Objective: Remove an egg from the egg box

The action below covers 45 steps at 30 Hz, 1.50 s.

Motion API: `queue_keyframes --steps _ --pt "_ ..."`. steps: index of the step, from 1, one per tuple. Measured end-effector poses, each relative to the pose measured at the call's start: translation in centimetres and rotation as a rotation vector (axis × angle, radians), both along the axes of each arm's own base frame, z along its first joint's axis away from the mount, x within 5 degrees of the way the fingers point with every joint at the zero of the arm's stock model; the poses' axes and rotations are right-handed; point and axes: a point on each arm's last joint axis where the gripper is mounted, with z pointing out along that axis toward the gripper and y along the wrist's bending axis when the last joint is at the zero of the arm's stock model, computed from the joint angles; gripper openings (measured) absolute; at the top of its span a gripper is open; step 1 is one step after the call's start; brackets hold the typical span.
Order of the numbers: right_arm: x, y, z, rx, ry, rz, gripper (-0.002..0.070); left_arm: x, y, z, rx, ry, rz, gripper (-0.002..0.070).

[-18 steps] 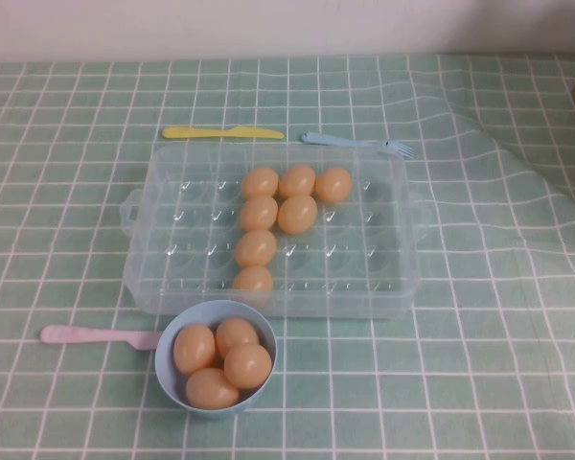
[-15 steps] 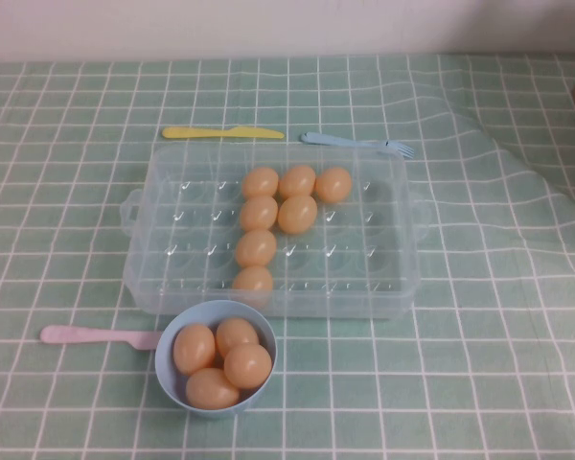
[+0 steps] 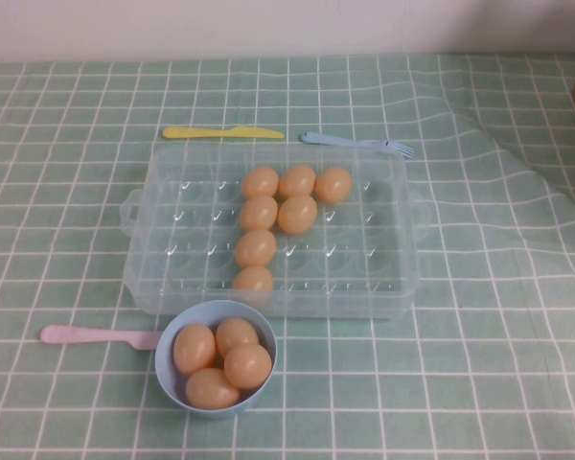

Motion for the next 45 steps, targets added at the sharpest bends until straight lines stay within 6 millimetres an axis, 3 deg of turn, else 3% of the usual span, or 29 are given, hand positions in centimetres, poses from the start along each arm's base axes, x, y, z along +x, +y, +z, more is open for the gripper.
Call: queue_keyframes --steps 20,23,29,31,42,45 --pt "0.0 0.0 0.0 0.0 0.0 0.0 -0.0017 0.1 -0.1 0.2 -0.036 -0.021 -0.001 0.0" --pt "0.0 0.0 0.0 0.0 0.0 0.0 -0.0017 0.1 -0.4 0.6 -0.143 -0.046 -0.001 0.0" --pt "0.0 0.0 0.0 0.0 0.0 0.0 -0.0017 0.3 -0.7 1.9 -0.576 -0.112 0.034 0.0" --pt "0.0 0.0 0.0 0.0 0.0 0.0 -0.0017 0.3 -0.7 2.1 -0.643 -0.122 0.042 0.0" --pt "0.0 0.0 0.0 0.0 0.0 0.0 -0.0017 0.2 -0.8 2.4 -0.692 -0.107 0.035 -0.0001" --pt "0.0 0.0 0.0 0.0 0.0 0.0 -0.0017 0.2 -1.3 4.3 -0.697 -0.044 0.006 -0.0001"
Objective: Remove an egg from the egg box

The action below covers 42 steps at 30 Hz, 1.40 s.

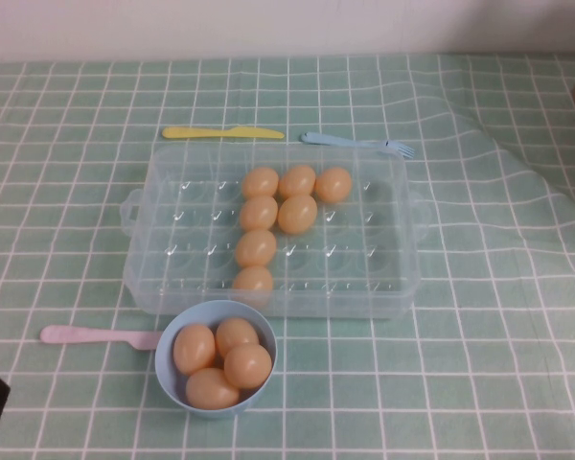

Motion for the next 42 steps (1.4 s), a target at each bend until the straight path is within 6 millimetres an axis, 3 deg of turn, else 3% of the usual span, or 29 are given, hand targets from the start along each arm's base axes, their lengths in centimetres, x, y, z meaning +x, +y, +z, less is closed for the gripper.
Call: queue_keyframes --steps 5,9,14,23,26,32,42 --pt "0.0 0.0 0.0 0.0 0.0 0.0 -0.0017 1.2 -0.8 4.2 0.108 0.14 -0.093 -0.0001" --pt "0.0 0.0 0.0 0.0 0.0 0.0 -0.0017 3.2 -1.4 7.0 0.226 0.287 -0.171 -0.0001" --pt "0.0 0.0 0.0 0.0 0.0 0.0 -0.0017 6.8 -2.0 8.8 0.365 0.45 -0.259 -0.0001" --pt "0.0 0.0 0.0 0.0 0.0 0.0 -0.0017 14.9 -3.9 9.7 0.46 0.624 -0.366 -0.0001" --pt "0.0 0.0 0.0 0.0 0.0 0.0 -0.0017 18.0 -6.2 10.0 0.508 0.672 -0.438 -0.0001" --pt "0.0 0.0 0.0 0.0 0.0 0.0 -0.0017 22.2 -11.3 9.6 0.647 0.759 -0.508 -0.0001" --pt "0.0 0.0 0.0 0.0 0.0 0.0 -0.0017 25.1 -19.2 8.4 0.843 0.915 -0.539 -0.0001"
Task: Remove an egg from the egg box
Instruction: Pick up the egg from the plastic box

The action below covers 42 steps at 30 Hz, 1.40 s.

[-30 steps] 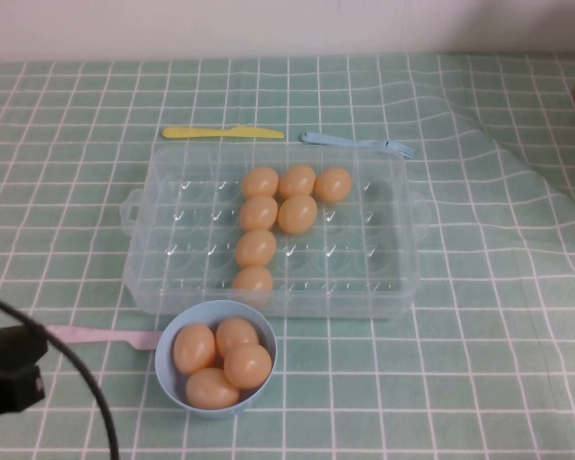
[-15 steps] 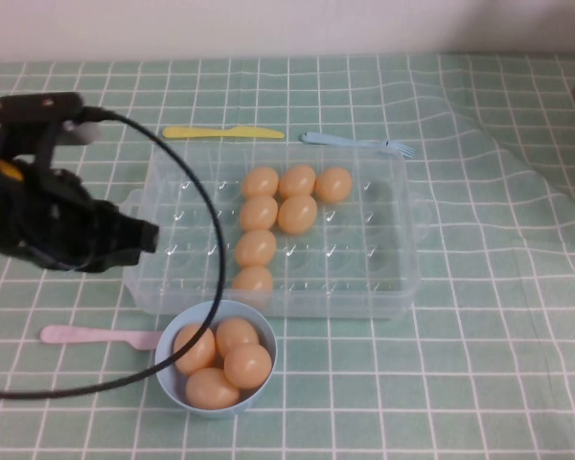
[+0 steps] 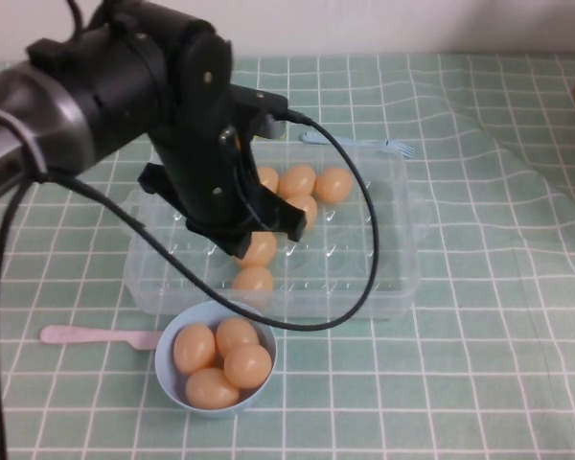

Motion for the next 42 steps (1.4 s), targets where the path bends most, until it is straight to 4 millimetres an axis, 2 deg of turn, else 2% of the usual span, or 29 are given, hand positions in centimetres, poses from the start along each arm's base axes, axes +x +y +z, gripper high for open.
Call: queue_keyframes --steps 3,7,10,15,18,24,28,42 --pt "0.0 0.0 0.0 0.0 0.0 0.0 -0.0017 0.6 -1.6 -0.7 0.012 0.015 -0.021 -0.0001" --pt "0.0 0.0 0.0 0.0 0.0 0.0 -0.0017 1.3 -2.0 -1.6 0.042 0.014 -0.076 0.002" --pt "0.0 0.0 0.0 0.0 0.0 0.0 -0.0017 1.7 -2.2 -2.5 0.072 0.014 -0.137 0.0111" --pt "0.0 0.0 0.0 0.0 0.0 0.0 -0.0017 2.3 -2.6 -3.2 0.049 -0.003 -0.075 0.0377" --pt "0.0 0.0 0.0 0.0 0.0 0.0 -0.0017 2.7 -2.5 -3.2 0.02 -0.015 0.027 0.0432" --pt "0.0 0.0 0.0 0.0 0.0 0.0 -0.0017 4.4 -1.8 -4.4 0.016 0.001 0.123 0.045" --pt "0.0 0.0 0.0 0.0 0.0 0.0 -0.0017 5.0 -2.0 -5.3 0.024 0.013 0.131 0.0452" --pt "0.0 0.0 0.0 0.0 0.0 0.0 -0.0017 5.0 -2.3 -7.4 0.067 0.118 0.145 0.0452"
